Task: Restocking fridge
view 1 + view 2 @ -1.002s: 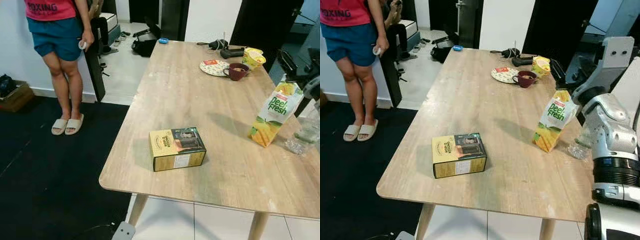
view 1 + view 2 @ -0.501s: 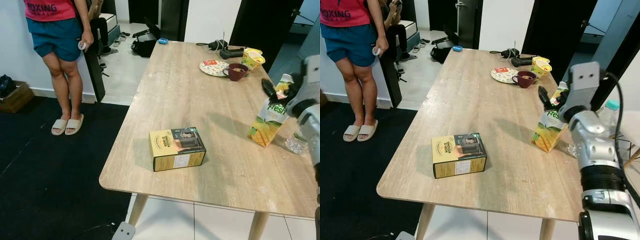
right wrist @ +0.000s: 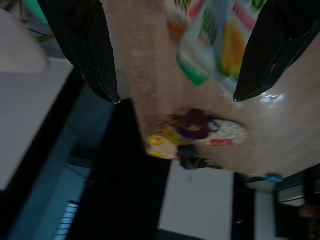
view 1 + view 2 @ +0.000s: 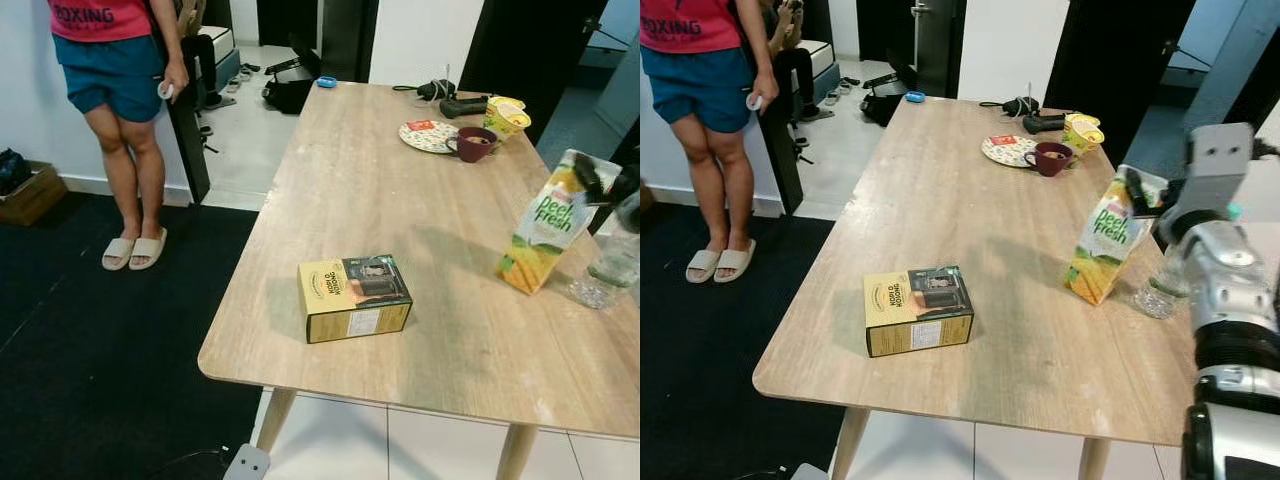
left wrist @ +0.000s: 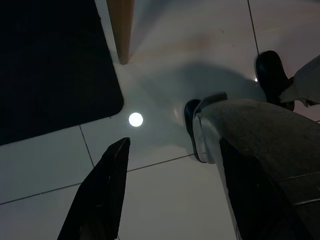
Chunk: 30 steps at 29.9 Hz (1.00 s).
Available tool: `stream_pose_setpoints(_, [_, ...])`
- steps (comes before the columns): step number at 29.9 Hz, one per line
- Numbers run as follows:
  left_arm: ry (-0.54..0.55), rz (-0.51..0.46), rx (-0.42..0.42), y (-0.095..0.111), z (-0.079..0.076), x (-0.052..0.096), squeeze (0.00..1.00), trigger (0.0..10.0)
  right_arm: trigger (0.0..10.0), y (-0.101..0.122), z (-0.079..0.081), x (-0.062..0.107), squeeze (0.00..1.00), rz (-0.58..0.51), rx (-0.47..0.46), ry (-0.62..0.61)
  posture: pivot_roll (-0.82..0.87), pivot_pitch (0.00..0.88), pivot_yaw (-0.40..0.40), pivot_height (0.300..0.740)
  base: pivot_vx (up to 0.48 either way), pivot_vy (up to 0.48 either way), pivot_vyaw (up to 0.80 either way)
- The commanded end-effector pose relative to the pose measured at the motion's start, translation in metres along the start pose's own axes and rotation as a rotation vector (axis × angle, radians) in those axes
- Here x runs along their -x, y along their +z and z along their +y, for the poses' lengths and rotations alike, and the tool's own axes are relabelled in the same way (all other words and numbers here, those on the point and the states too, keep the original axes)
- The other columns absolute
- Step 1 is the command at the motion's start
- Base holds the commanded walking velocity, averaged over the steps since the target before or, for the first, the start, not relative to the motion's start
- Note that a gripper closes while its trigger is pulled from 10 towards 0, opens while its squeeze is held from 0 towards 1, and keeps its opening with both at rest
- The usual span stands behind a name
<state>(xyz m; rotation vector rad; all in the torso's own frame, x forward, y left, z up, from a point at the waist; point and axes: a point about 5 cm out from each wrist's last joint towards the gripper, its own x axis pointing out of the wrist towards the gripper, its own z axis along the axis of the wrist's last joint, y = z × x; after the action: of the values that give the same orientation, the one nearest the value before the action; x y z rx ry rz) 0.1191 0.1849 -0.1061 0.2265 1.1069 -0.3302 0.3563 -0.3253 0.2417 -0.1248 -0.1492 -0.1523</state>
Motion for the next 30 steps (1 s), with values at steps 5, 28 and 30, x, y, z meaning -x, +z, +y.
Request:
stream_pose_setpoints(5, [-0.068, 0.088, 0.008, -0.023, -0.022, 0.001, 0.0, 10.0, 10.0, -0.002, -0.007, -0.001, 0.0, -0.003, -0.011, -0.01, 0.05, 0.0, -0.126, 0.74, 0.0, 0.0, 0.0])
stream_pose_setpoints(28, [-0.068, 0.098, 0.015, -0.028, -0.022, 0.003, 0.0, 10.0, 10.0, -0.017, 0.03, -0.006, 0.0, 0.046, 0.036, 0.179, 0.04, 0.0, -0.125, 0.74, 0.0, 0.0, 0.0])
stream_pose_setpoints(30, [-0.069, 0.095, 0.016, -0.027, -0.023, 0.002, 0.0, 10.0, 10.0, -0.017, 0.027, -0.006, 0.0, 0.062, 0.066, 0.167, 0.04, 0.0, -0.124, 0.74, 0.0, 0.0, 0.0])
